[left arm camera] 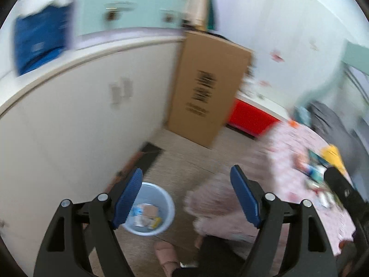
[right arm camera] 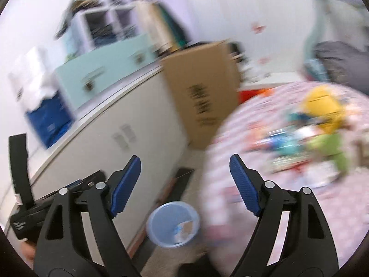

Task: Collect trash
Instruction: 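Move both open tools back to the trash pile on the table, then grasp the teal snack wrapper with the left tool while the right tool grasps the white medicine box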

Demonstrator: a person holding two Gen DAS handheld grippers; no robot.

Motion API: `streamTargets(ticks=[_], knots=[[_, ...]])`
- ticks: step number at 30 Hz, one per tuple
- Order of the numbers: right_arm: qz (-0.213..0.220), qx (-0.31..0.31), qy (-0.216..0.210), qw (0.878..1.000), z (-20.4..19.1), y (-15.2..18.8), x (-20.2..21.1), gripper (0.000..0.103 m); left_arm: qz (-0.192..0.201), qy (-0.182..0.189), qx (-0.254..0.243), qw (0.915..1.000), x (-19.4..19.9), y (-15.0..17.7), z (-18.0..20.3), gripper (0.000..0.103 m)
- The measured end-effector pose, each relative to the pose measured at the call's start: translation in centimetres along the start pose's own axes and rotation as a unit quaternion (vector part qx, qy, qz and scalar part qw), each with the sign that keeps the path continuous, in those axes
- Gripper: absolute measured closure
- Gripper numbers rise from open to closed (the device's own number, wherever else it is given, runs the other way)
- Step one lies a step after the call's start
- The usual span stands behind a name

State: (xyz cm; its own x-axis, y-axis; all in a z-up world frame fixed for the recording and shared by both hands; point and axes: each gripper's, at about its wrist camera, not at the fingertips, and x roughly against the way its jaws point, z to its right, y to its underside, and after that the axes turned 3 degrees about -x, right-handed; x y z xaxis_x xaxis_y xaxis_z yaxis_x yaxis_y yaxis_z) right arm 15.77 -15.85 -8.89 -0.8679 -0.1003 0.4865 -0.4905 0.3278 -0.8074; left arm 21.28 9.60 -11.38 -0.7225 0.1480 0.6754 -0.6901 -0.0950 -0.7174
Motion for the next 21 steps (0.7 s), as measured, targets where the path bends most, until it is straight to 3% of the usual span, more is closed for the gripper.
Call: streamTargets(ticks=[5,12,16,21], knots=[[0.034,-0.043,0.08,0.995,7.8,-1.6,3.7,0.023,-0.014,0.061,-0.078,0.995,-1.0,-0.3,9.2,0.026],[0.034,-0.11,0.159,0.98,17.0,-1.9,5.9,0.023,-0.046,0.122,-0.18,0.9749,-4.0,-0.4,20.2,0.029],[0.016,-0.141,0.18,0.973,20.6,-1.5,5.8,0.023,-0.07,0.131,-0.221,0.9638,-6.7,-0.5,24.3,0.036],[-0.007,-0.174,0.167,0.971,23.0,-1.2,4.6,0.023,-0.107,0.129,-0.249,0.9539,-10.0,-0.2,27.4,0.041]])
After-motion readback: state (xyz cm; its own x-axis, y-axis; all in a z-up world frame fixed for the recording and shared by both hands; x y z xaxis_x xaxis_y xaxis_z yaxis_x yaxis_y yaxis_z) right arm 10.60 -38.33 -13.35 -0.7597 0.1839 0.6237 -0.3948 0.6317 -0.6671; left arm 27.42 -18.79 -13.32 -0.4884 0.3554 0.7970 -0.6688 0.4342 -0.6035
